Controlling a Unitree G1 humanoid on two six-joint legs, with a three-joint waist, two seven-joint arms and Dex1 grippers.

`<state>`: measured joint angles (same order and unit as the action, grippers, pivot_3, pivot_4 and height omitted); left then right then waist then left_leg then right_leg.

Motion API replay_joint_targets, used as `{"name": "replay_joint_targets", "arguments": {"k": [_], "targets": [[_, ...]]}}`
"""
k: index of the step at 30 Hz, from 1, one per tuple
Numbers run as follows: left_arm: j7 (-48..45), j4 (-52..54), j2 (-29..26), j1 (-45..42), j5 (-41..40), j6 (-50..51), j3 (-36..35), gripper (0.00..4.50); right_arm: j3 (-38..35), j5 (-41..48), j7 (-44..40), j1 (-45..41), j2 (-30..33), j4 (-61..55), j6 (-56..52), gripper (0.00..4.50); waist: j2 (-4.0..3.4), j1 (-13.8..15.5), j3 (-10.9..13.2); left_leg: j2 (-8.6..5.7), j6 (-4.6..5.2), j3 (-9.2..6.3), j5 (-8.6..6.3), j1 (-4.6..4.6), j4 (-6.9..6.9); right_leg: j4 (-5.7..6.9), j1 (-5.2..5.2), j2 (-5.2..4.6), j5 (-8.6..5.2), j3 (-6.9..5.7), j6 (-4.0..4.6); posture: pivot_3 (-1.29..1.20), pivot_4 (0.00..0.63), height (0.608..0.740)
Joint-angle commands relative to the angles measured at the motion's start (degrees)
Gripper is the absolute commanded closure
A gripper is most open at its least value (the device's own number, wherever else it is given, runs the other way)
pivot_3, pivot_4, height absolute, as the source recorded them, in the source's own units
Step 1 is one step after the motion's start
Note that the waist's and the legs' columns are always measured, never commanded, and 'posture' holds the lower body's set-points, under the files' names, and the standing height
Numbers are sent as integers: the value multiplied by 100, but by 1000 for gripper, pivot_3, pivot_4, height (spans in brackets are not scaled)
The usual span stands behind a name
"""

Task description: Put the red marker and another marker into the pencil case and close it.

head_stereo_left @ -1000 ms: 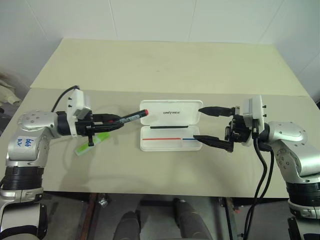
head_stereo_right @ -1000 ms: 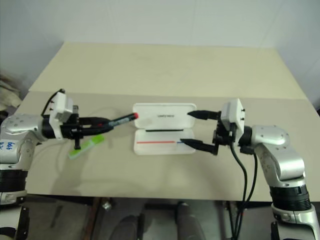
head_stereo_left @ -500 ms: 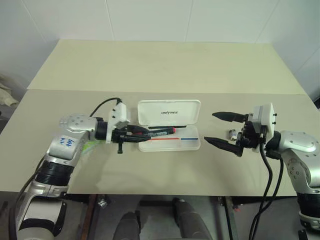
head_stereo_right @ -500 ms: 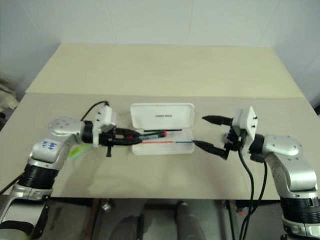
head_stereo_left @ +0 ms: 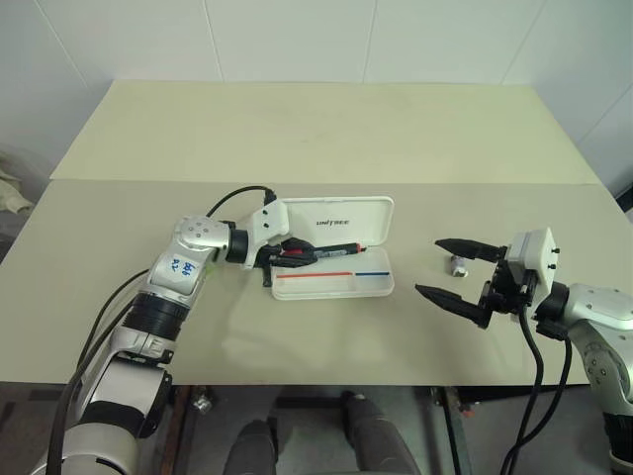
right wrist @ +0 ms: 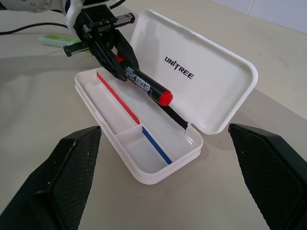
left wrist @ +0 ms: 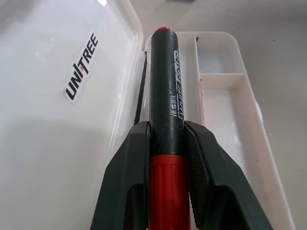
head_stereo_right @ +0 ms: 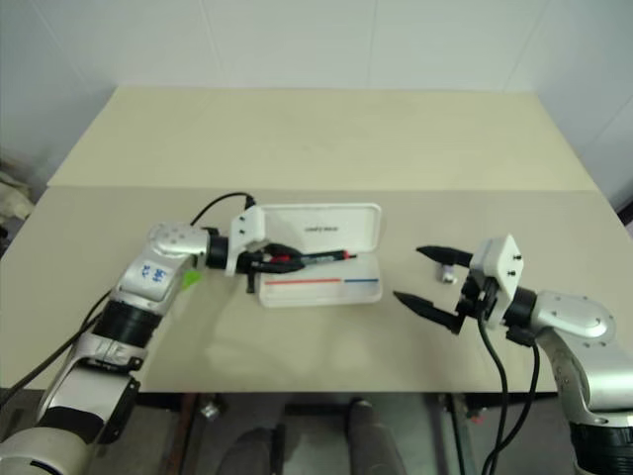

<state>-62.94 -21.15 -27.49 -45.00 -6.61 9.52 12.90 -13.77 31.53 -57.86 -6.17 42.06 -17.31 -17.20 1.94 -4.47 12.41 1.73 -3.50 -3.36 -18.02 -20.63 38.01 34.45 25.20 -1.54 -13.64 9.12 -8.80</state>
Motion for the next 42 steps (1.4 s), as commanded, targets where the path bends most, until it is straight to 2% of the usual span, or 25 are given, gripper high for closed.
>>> {"name": "replay_joint_targets", "arguments": {"k": [1, 16, 21, 27, 28, 36, 39, 42], "targets": [[-171, -40, 56, -204, 51, -105, 76, 3848, -142, 116, 85, 22, -21, -313, 91, 0, 0, -4, 0, 0, 0, 0, 0, 0, 0, -1, 0, 0, 0, 1, 0, 0, 150, 740], [-91, -183, 282, -186, 174, 19, 70, 3848, -24, 147, 177, -110, -133, -444, 121, 0, 0, 9, 0, -1, 0, -1, 0, 2, 1, -3, -7, 0, 3, 2, -4, 0, 150, 740], [-121, -25, 374, -203, 71, 171, 14, 2194, 41, 132, 180, -176, -179, -421, 131, 0, 0, 7, 0, -1, 0, -1, 0, 2, 0, -4, -7, 0, 2, 2, -4, 0, 150, 740], [-533, 645, 449, -67, -475, 617, -79, 224, 168, 92, 187, -277, -263, -333, 168, 0, 0, 7, 0, -1, 0, -2, 0, 1, 0, -3, -7, 0, 3, 2, -5, 0, 150, 740], [-539, 740, 434, -41, -519, 671, -85, 11, 196, 91, 180, -297, -269, -321, 174, 0, 0, 6, 0, -1, 0, -3, 0, 1, 0, -3, -7, 0, 3, 3, -5, 0, 150, 740], [-495, 1706, 265, 210, -1263, 1381, -530, 11, 356, 73, 68, -510, -281, -101, 217, 0, 0, -12, 0, -1, 0, -3, 0, 8, 1, -1, -13, 0, 3, 3, -5, 0, 150, 740], [-444, 2444, -149, 623, -1656, 1741, -1015, 11, 477, 76, -78, -722, -254, 92, 244, 0, -1, -67, 0, 0, 0, 0, 0, 11, -1, -3, -15, 0, 3, 7, -5, 0, 150, 740], [-326, 3209, -799, 1330, -1962, 2213, -1557, 11, 558, 69, -275, -957, -225, 327, 269, 0, -2, -115, 1, 3, 0, 2, 0, 21, -7, 6, -13, 1, 1, 7, -1, 0, 150, 740]]}}
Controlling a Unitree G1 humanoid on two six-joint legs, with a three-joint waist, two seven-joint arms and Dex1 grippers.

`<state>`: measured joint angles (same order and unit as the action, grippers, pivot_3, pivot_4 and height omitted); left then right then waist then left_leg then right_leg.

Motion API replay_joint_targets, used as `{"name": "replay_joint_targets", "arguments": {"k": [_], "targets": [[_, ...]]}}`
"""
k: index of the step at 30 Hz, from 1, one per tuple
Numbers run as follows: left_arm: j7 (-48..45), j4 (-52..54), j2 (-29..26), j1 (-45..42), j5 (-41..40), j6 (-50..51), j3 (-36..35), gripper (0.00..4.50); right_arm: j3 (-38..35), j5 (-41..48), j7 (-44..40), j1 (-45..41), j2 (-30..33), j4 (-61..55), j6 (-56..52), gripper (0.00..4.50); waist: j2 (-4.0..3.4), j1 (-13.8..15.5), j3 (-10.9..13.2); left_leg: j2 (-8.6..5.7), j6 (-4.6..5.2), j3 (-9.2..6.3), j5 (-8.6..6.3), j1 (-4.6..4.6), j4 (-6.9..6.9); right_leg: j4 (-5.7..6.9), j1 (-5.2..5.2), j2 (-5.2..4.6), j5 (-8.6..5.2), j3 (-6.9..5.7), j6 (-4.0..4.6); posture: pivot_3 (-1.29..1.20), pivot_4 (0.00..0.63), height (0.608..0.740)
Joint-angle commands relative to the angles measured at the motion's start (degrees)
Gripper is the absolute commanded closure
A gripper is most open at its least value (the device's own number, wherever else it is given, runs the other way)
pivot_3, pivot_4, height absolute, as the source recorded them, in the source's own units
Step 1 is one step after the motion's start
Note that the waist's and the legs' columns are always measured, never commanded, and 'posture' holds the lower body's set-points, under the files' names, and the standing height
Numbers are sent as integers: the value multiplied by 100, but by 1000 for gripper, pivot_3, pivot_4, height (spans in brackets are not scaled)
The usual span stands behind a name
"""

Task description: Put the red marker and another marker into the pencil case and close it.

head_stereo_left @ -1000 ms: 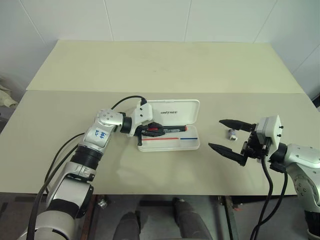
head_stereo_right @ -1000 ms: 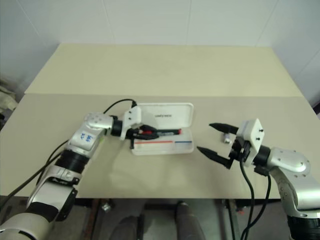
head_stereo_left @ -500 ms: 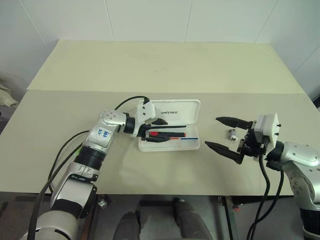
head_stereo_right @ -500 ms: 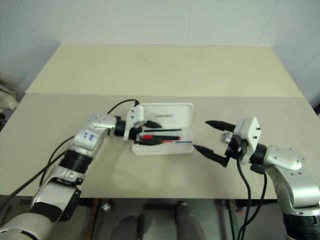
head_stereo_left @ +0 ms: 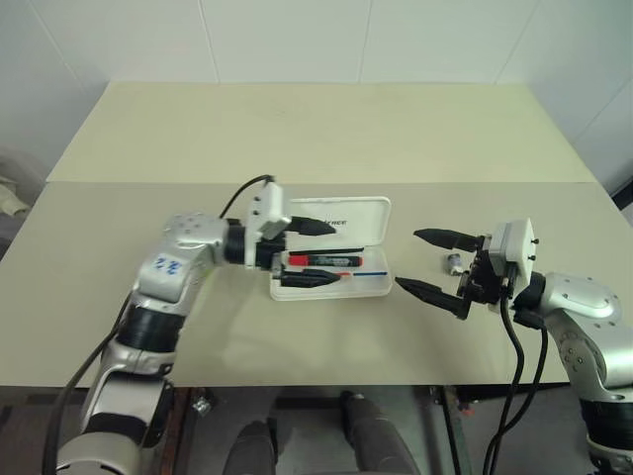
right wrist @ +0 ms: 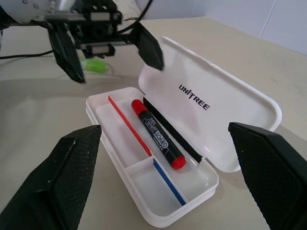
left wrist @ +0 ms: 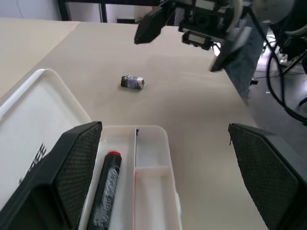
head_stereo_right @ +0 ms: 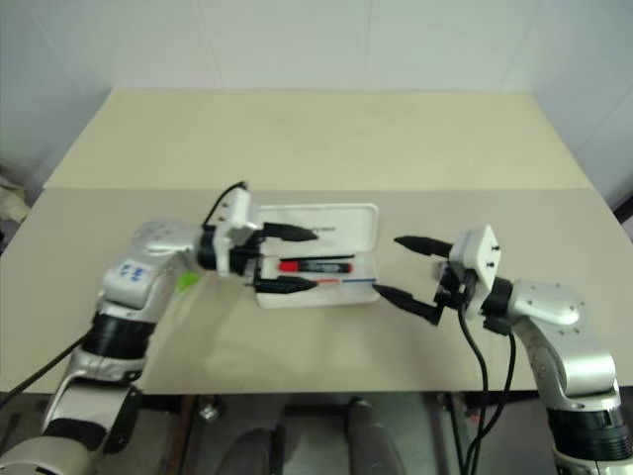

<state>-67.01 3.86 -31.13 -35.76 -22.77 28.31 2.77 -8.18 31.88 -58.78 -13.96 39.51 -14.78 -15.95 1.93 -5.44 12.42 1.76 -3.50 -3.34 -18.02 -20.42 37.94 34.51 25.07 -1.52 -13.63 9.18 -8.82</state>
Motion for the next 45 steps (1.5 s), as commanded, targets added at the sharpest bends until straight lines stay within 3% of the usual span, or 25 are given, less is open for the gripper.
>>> {"name": "replay_joint_targets", "arguments": {"k": [1, 9, 21, 28, 30, 32, 40, 43, 45], "targets": [[88, 973, -666, 682, -495, 533, -717, 11, 27, 32, -253, -256, 38, 160, 154, 0, -1, -21, 0, 2, 0, 0, 0, 3, -1, 3, 0, 1, -2, 0, 3, 0, 150, 740], [273, 2041, -1673, 2276, -1363, 1271, -2151, 11, 311, -74, -677, -805, -49, 786, 295, 0, 2, 42, 3, 2, 0, -3, 0, 2, 6, -22, -14, 0, -2, -4, 3, 0, 150, 740], [1126, 990, -1423, 4066, -670, 10, -3546, 11, 526, -176, -848, -1074, -277, 1063, 394, 0, 0, 2, 3, 7, -1, -1, -2, 9, -8, -57, -32, -2, -9, -10, 17, 0, 150, 740], [1001, -51, -1318, 4291, -330, -991, -3404, 11, 508, -174, -840, -1075, -290, 988, 347, 0, 1, 15, 3, 7, -2, 0, -2, 10, -12, -64, -34, -2, -13, -11, 25, 0, 150, 740], [1019, -365, -1341, 4185, -252, -1179, -3355, 11, 475, -165, -843, -1044, -265, 955, 331, 0, 1, 11, 3, 7, -2, 3, -2, 12, -12, -64, -35, -2, -51, -10, 95, 0, 150, 740], [995, -618, -1365, 4057, -210, -1336, -3283, 11, 460, -165, -833, -1020, -247, 927, 317, 0, 1, 11, 3, 8, -1, 3, -2, 12, -13, -63, -34, -2, -51, -10, 95, 0, 150, 740], [839, -1823, -1369, 3178, 179, -1908, -2544, 11, 356, -109, -692, -865, -174, 631, 182, 0, 1, 48, 3, 8, -1, 2, -2, 11, -12, -58, -33, -3, -39, -11, 73, 0, 150, 740], [759, -2152, -1356, 3004, 269, -2128, -2371, 11, 324, -89, -640, -821, -156, 565, 145, 0, 0, 46, 3, 8, -2, 2, -3, 12, -14, -54, -31, -3, -2, -12, 6, 0, 150, 740], [706, -2313, -1345, 2924, 291, -2179, -2290, 11, 319, -74, -610, -787, -143, 514, 129, 0, 0, 50, 3, 8, -2, 2, -3, 14, -17, -54, -32, -3, -2, -12, 5, 0, 150, 740]]}}
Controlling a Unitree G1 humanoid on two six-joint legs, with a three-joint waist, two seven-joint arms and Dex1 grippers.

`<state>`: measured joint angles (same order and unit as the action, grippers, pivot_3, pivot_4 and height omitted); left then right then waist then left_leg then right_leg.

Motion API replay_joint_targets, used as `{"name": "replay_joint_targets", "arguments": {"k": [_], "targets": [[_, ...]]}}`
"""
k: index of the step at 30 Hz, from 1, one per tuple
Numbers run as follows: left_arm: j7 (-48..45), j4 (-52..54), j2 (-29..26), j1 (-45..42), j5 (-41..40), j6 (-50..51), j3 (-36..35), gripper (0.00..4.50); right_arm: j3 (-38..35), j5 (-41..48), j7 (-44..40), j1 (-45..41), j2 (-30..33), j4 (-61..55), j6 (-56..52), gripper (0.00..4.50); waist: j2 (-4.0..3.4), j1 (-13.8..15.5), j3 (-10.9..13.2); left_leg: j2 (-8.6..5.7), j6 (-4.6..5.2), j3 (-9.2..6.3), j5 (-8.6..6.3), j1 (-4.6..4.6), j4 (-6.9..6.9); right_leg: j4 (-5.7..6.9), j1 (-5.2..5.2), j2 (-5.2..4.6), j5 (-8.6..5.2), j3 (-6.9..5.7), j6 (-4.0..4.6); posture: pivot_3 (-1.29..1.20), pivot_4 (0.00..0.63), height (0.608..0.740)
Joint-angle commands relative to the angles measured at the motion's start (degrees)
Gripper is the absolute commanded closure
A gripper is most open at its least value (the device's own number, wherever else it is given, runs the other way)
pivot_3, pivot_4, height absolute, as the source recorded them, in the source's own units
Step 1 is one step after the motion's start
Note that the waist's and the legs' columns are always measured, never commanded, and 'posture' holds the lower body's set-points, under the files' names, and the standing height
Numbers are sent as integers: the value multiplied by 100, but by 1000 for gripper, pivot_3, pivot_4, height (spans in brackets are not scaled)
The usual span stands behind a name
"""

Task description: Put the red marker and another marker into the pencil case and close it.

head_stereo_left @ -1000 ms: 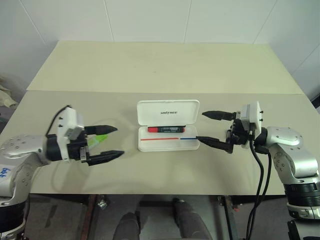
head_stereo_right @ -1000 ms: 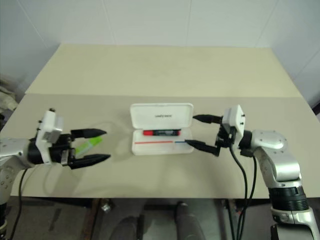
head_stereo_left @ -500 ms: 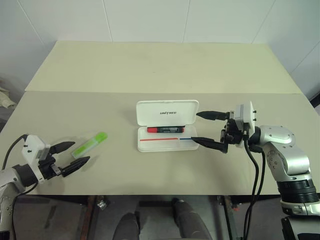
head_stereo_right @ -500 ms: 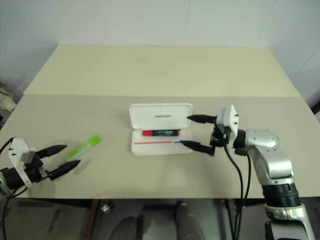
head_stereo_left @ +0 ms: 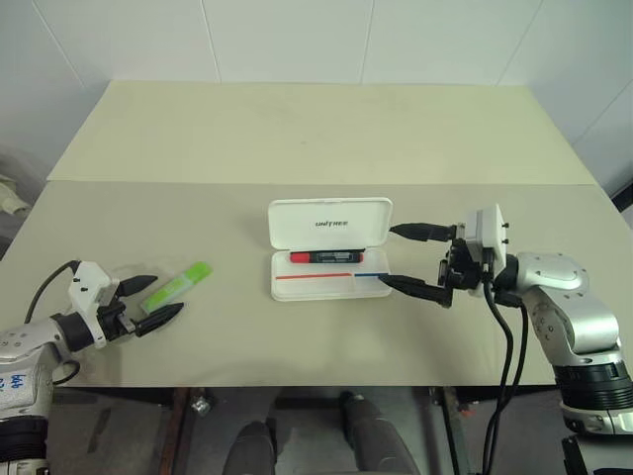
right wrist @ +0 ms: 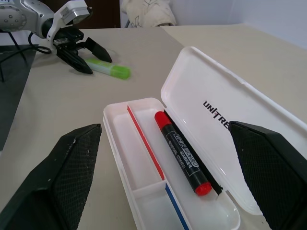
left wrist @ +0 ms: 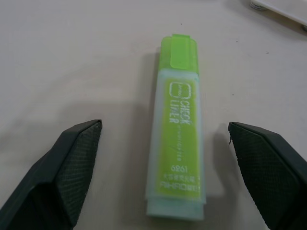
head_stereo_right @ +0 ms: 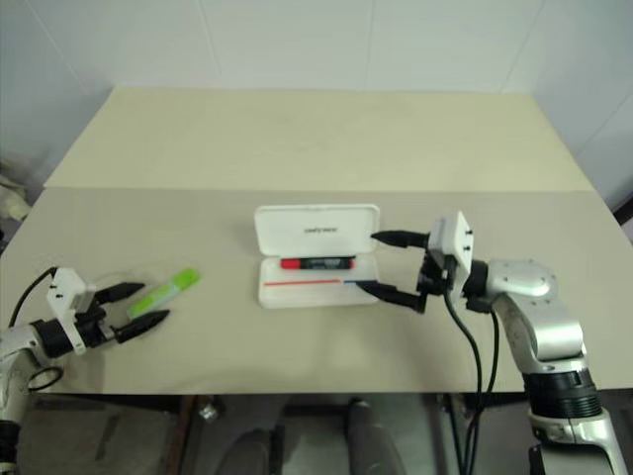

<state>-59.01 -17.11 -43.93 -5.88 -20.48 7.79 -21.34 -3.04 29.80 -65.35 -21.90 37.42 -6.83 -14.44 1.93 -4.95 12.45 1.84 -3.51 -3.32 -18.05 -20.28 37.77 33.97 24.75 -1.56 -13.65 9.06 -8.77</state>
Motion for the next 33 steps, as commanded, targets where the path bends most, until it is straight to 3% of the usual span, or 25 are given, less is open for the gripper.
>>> {"name": "replay_joint_targets", "arguments": {"k": [1, 5, 13, 25, 33], "targets": [[-108, -262, -64, -83, 69, -132, 137, 11, -195, 136, 54, 20, 69, -300, -26, 0, -1, 1, 0, 0, 0, 0, 0, 1, 0, 2, -1, 0, 0, 0, 0, 0, 150, 740], [-133, -340, -52, -108, 79, -164, 176, 867, -236, 153, 118, 83, 71, -391, -66, 0, -1, 1, -1, 0, 0, 0, 0, 3, 0, 2, -4, 0, 1, 1, 0, 0, 150, 740], [-97, -268, -39, -138, 67, -219, 182, 3416, -220, 165, 183, 114, 64, -410, -43, 0, -1, 7, -1, 0, -1, 0, -1, 1, -3, -1, -3, -2, 2, 0, -1, 0, 150, 740], [34, 940, 121, -206, -362, -90, 84, 3407, -170, 194, 39, -72, 86, -381, -18, 0, 0, 11, 0, 0, -1, -1, -1, -2, -6, -2, 0, -2, 2, -1, -2, 0, 150, 740], [-85, 1908, 114, -917, -574, 484, 721, 3407, -35, 551, -72, -237, 41, -932, -332, 0, 0, 8, 0, 0, -1, -2, -1, -2, -5, -4, -2, -1, 2, -1, -3, 0, 150, 740]]}}
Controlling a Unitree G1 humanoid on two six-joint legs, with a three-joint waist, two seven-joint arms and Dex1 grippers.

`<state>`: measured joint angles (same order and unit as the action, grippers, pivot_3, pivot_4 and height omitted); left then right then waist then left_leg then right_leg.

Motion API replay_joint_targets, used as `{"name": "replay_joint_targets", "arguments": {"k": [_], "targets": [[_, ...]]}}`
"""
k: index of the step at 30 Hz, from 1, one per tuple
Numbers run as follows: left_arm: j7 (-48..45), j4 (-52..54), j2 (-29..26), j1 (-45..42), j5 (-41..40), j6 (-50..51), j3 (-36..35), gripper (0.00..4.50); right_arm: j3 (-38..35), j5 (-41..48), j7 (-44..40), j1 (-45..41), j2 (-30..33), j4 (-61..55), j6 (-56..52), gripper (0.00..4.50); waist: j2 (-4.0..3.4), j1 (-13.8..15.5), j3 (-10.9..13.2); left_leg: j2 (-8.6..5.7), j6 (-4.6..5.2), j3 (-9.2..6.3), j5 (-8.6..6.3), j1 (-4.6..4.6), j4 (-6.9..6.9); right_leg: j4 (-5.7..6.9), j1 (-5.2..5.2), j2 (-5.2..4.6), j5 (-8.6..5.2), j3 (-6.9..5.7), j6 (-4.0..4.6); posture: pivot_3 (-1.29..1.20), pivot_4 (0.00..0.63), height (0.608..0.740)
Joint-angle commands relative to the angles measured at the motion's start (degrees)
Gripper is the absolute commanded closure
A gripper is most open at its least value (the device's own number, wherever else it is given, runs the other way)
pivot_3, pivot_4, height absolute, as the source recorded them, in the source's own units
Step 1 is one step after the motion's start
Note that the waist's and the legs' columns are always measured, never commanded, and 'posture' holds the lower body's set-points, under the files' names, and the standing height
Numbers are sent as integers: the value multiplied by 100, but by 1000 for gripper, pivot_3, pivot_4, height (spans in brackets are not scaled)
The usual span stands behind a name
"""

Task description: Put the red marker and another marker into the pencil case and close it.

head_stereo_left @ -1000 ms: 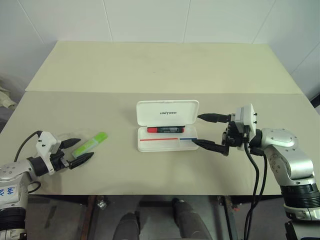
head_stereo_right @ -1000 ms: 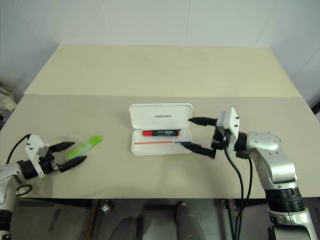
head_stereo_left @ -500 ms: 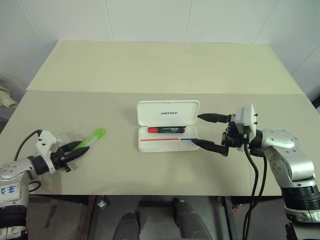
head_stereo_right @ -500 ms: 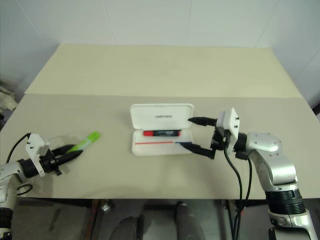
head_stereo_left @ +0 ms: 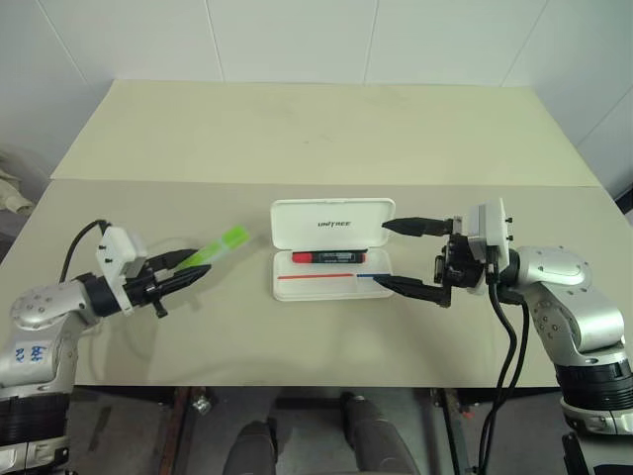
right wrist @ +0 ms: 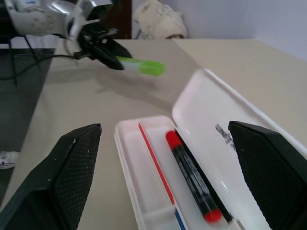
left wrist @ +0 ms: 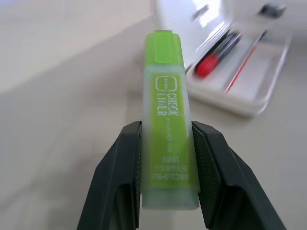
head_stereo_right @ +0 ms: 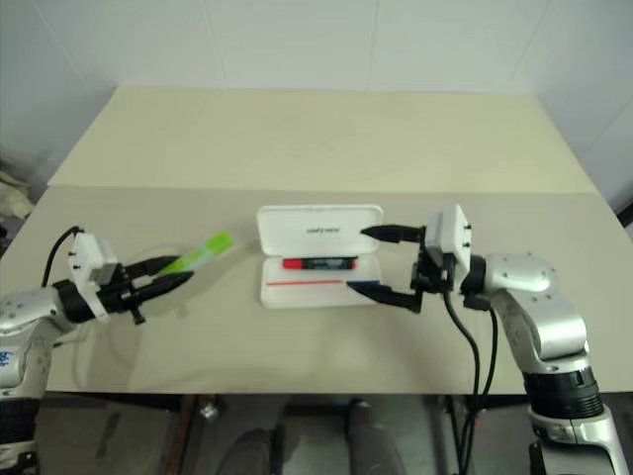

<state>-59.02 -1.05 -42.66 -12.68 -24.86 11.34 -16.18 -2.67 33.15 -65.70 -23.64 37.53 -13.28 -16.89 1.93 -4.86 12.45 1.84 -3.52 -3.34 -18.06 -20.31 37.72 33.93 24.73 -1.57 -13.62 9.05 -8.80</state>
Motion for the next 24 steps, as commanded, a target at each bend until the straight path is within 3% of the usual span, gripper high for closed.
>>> {"name": "replay_joint_targets", "arguments": {"k": [1, 13, 24], "targets": [[-112, 351, -4, -342, -132, 183, 313, 3407, -90, 246, -33, -58, 43, -318, -117, 0, 0, 1, 0, 0, 0, 0, 0, 0, 0, -2, 0, 0, 0, 0, 0, 0, 150, 740], [-542, 324, 449, -1272, 308, 227, 1884, 3407, -606, -198, 45, 576, 458, 226, 264, 0, 0, 33, 0, -5, 1, -3, -1, -6, -3, -9, -1, -1, 3, 1, -6, 0, 150, 740], [-668, -243, 771, -1758, 804, -39, 2441, 3407, -916, -279, 333, 1138, 499, 100, 401, 0, 0, 2, 0, -5, 2, 4, -1, 0, 8, -7, -5, 2, 2, 7, -4, 0, 150, 740]]}}
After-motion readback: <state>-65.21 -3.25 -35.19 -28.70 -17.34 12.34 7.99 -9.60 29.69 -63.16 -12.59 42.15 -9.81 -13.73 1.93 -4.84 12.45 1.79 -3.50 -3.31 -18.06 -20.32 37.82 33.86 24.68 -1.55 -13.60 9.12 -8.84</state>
